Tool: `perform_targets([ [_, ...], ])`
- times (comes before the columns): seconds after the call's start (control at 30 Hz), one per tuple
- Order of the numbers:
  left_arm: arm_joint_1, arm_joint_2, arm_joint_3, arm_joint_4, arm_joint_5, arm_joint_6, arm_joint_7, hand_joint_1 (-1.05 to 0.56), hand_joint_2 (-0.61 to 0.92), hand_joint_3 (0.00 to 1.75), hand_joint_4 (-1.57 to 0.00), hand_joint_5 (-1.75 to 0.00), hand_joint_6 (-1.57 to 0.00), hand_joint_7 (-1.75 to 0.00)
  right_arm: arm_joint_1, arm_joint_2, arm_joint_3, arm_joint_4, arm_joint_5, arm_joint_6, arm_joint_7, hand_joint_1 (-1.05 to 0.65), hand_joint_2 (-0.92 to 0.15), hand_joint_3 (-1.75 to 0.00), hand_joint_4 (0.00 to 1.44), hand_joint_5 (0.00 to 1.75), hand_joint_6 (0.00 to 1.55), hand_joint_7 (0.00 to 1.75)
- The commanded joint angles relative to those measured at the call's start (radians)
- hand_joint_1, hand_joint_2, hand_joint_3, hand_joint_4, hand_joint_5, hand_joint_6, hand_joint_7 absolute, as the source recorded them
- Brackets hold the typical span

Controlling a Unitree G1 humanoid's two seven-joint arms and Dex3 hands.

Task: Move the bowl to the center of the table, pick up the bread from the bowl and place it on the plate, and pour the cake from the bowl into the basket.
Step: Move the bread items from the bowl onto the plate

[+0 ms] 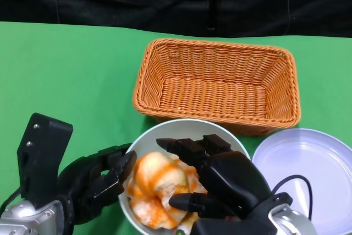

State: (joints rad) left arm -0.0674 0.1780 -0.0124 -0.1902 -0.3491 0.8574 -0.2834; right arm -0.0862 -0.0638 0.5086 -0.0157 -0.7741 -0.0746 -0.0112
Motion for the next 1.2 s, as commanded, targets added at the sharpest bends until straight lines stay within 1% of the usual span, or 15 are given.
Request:
perform_targets([
  [0.03,-0.011,0.015,0.029,-0.019,0.044,-0.009,0.066,-0.58,0.92,0.68,-0.02,-0.5,-0.22,-0.01,-0.008,-0.003,0.013,0.052,-0.012,0.011,-0.03,-0.52,-0.92,-0.18,0.06,0.76,0.22,0.27],
  [0.13,-0.013,0.002,0.065,-0.036,0.072,-0.031,0.127,-0.55,0.92,0.66,-0.05,-0.5,-0.22,-0.01,-0.016,-0.013,0.019,0.088,-0.015,-0.004,-0.067,-0.39,-0.92,-0.14,0.25,0.79,0.42,0.3],
  [0.17,-0.012,-0.006,0.074,-0.045,0.077,-0.037,0.143,-0.55,0.92,0.65,-0.05,-0.49,-0.22,-0.01,-0.02,-0.017,0.02,0.1,-0.013,-0.02,-0.085,-0.32,-0.92,-0.13,0.41,0.86,0.54,0.33],
  [0.23,-0.006,-0.02,0.082,-0.063,0.09,-0.058,0.171,-0.54,0.92,0.64,-0.04,-0.49,-0.22,-0.01,-0.028,-0.022,0.02,0.124,-0.008,-0.055,-0.127,-0.25,-0.92,-0.11,0.55,0.98,0.69,0.33],
  [0.27,-0.001,-0.028,0.084,-0.072,0.099,-0.073,0.184,-0.56,0.92,0.63,-0.07,-0.5,-0.22,-0.01,-0.031,-0.023,0.02,0.137,-0.003,-0.078,-0.152,-0.16,-0.91,-0.13,0.65,1.22,0.87,0.37],
  [0.3,0.003,-0.037,0.088,-0.081,0.104,-0.085,0.196,-0.57,0.92,0.62,-0.08,-0.5,-0.23,-0.01,-0.035,-0.026,0.02,0.149,0.002,-0.105,-0.176,-0.13,-0.9,-0.14,0.7,1.34,0.95,0.4],
  [0.33,0.006,-0.044,0.09,-0.086,0.108,-0.093,0.204,-0.57,0.92,0.62,-0.08,-0.5,-0.23,-0.01,-0.038,-0.029,0.02,0.159,0.006,-0.124,-0.194,-0.1,-0.82,-0.34,0.77,1.47,1.02,0.49],
  [0.37,0.007,-0.048,0.092,-0.088,0.109,-0.096,0.208,-0.58,0.92,0.61,-0.08,-0.5,-0.23,-0.01,-0.04,-0.031,0.02,0.166,0.008,-0.135,-0.204,-0.08,-0.64,-0.71,0.82,1.56,1.04,0.6],
  [0.4,0.009,-0.064,0.102,-0.093,0.104,-0.097,0.221,-0.58,0.92,0.61,-0.08,-0.5,-0.23,-0.01,-0.041,-0.035,0.02,0.176,0.005,-0.158,-0.231,-0.07,-0.56,-0.86,0.83,1.59,1.05,0.64],
  [0.47,0.018,-0.088,0.115,-0.101,0.099,-0.11,0.236,-0.58,0.92,0.6,-0.06,-0.49,-0.23,-0.01,-0.037,-0.043,0.019,0.192,0.003,-0.2,-0.276,-0.07,-0.37,-1.33,0.98,1.71,0.9,1.35],
  [0.5,0.023,-0.096,0.123,-0.101,0.096,-0.125,0.238,-0.58,0.92,0.6,-0.06,-0.49,-0.23,-0.01,-0.034,-0.043,0.016,0.201,0.007,-0.222,-0.302,-0.08,-0.33,-1.41,1.0,1.73,0.86,1.53],
  [0.57,0.032,-0.103,0.13,-0.103,0.098,-0.146,0.236,-0.57,0.92,0.6,-0.06,-0.48,-0.24,-0.01,-0.032,-0.04,0.012,0.214,0.011,-0.251,-0.339,-0.08,-0.28,-1.49,1.01,1.74,0.8,1.7],
  [0.83,0.052,-0.116,0.13,-0.078,0.105,-0.207,0.231,-0.57,0.92,0.57,-0.13,-0.49,-0.29,-0.03,-0.048,-0.031,-0.016,0.2,0.038,-0.338,-0.405,-0.11,-0.26,-1.48,1.01,1.75,0.73,1.75],
  [0.97,0.058,-0.118,0.13,-0.076,0.099,-0.208,0.225,-0.57,0.92,0.55,-0.13,-0.48,-0.29,-0.02,-0.048,-0.022,-0.038,0.167,0.075,-0.374,-0.405,-0.13,-0.21,-1.53,1.02,1.75,0.8,1.57],
  [1.2,0.048,-0.103,0.125,-0.062,0.098,-0.202,0.212,-0.58,0.92,0.53,-0.15,-0.47,-0.3,-0.02,-0.048,-0.014,-0.086,0.09,0.122,-0.387,-0.381,-0.2,-0.17,-1.64,1.06,1.75,0.79,1.74],
])
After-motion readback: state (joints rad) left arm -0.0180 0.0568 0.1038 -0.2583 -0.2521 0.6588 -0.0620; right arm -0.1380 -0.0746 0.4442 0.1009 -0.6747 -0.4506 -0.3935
